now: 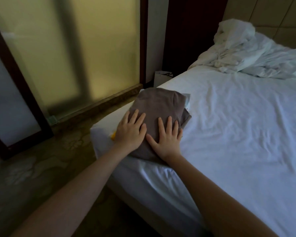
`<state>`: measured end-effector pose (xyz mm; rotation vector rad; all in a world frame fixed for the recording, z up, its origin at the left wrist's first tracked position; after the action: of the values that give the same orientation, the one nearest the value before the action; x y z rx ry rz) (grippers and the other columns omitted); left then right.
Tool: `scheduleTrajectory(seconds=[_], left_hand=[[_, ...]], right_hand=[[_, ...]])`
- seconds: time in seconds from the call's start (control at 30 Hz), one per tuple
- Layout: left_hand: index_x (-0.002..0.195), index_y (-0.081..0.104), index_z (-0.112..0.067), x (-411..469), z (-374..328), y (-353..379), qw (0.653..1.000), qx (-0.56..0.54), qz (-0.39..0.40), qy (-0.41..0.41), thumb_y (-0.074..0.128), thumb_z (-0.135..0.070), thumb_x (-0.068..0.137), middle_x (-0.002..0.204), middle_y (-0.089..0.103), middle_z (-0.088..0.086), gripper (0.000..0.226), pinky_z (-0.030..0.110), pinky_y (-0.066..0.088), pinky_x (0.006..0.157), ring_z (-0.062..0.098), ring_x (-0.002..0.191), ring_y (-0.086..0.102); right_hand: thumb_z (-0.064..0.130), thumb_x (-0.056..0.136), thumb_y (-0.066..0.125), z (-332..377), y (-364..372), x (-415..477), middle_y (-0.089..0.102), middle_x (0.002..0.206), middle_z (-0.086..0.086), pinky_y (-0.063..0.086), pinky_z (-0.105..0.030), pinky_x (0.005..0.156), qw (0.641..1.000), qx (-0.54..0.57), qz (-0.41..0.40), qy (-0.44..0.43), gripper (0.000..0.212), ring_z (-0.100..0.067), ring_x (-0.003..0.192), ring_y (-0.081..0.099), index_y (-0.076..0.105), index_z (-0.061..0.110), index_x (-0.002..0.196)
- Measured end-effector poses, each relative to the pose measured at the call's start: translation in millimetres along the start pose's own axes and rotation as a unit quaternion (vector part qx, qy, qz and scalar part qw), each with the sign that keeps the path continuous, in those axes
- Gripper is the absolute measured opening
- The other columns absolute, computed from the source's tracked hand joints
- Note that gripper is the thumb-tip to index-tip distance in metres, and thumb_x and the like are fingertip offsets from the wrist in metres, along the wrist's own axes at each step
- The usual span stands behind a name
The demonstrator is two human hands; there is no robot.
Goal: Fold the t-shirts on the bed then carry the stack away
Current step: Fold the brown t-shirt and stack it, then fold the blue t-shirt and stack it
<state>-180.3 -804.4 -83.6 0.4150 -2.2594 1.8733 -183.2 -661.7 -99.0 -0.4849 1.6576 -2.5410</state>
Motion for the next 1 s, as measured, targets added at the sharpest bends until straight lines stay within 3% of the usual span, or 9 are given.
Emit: scheduleTrajectory(seconds=[0.1, 0.17, 0.3, 0.43, 0.57, 0.73, 1.0], left_hand=[[0.149, 0.021, -0.031, 7, -4, -6, 1.000, -0.001, 0.019, 0.004, 0.024, -0.042, 0.100, 0.158, 0.015, -0.003, 0.050, 0.040, 0.014, 0.116, 0.025, 0.145, 0.008], [0.150, 0.018, -0.032, 4, -5, -9, 0.999, 0.008, 0.038, -0.006, 0.021, -0.042, 0.100, 0.159, 0.011, -0.003, 0.051, 0.041, 0.013, 0.116, 0.025, 0.145, 0.006], [0.151, 0.011, -0.028, -17, -24, -20, 0.996, -0.008, 0.085, -0.034, 0.014, -0.043, 0.101, 0.160, 0.003, 0.001, 0.052, 0.050, 0.001, 0.117, 0.030, 0.145, -0.005], [0.150, 0.015, -0.027, -41, -54, -29, 0.988, -0.063, 0.142, 0.007, 0.011, -0.046, 0.100, 0.160, 0.004, 0.003, 0.054, 0.054, -0.012, 0.113, 0.031, 0.145, -0.007], [0.142, 0.034, -0.029, -63, -89, -34, 0.981, -0.088, 0.152, 0.085, 0.017, -0.043, 0.101, 0.155, 0.022, 0.001, 0.046, 0.050, 0.001, 0.115, 0.029, 0.144, 0.009], [0.116, 0.059, -0.017, -94, -141, -36, 0.964, -0.170, 0.123, 0.161, 0.027, -0.036, 0.101, 0.126, 0.057, 0.003, 0.040, 0.040, 0.034, 0.103, 0.026, 0.121, 0.046], [0.120, 0.059, -0.014, -133, -280, -37, 0.938, -0.189, 0.157, 0.244, 0.032, -0.035, 0.100, 0.123, 0.061, 0.005, 0.040, 0.036, 0.041, 0.097, 0.025, 0.113, 0.054]], right_hand=[[0.076, 0.080, 0.018, -5, -7, -4, -0.010, 0.158, -0.004, -0.008, -0.044, 0.115, 1.000, 0.007, 0.024, 0.001, 0.084, -0.028, 0.144, -0.012, -0.001, 0.033, 0.149], [0.063, 0.092, 0.031, -10, -12, -11, -0.010, 0.158, -0.001, -0.007, -0.040, 0.116, 0.999, 0.006, 0.033, -0.008, 0.072, -0.024, 0.145, -0.011, -0.002, 0.033, 0.149], [0.047, 0.098, 0.031, -15, -27, -33, -0.004, 0.159, 0.002, -0.003, -0.040, 0.116, 0.998, 0.013, 0.058, -0.029, 0.060, -0.018, 0.145, -0.007, 0.005, 0.030, 0.150], [0.038, 0.101, 0.032, -26, -57, -54, 0.013, 0.158, 0.003, 0.000, -0.038, 0.116, 0.998, -0.006, 0.036, -0.056, 0.051, -0.016, 0.145, 0.004, 0.022, 0.024, 0.148], [0.036, 0.101, 0.034, -44, -83, -83, 0.024, 0.155, 0.003, 0.001, -0.035, 0.116, 0.997, -0.032, -0.001, -0.070, 0.046, -0.015, 0.144, 0.012, 0.031, 0.023, 0.145], [0.033, 0.100, 0.038, -90, -121, -129, 0.040, 0.147, 0.001, 0.006, -0.035, 0.115, 0.996, -0.060, -0.048, -0.044, 0.041, -0.016, 0.140, 0.026, 0.043, 0.021, 0.139], [0.021, 0.096, 0.049, -188, -190, -227, 0.061, 0.124, -0.006, 0.022, -0.033, 0.107, 0.986, -0.052, -0.157, 0.035, 0.031, -0.025, 0.123, 0.049, 0.059, 0.012, 0.124]])
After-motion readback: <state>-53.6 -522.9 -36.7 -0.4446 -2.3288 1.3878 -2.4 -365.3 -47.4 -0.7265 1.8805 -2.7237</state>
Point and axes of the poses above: each hand's wrist, its own x-axis towards the middle knuckle, its own y-axis out of the palm, z = x × y, the point moved 2 cm from there along x, towards the middle knuckle
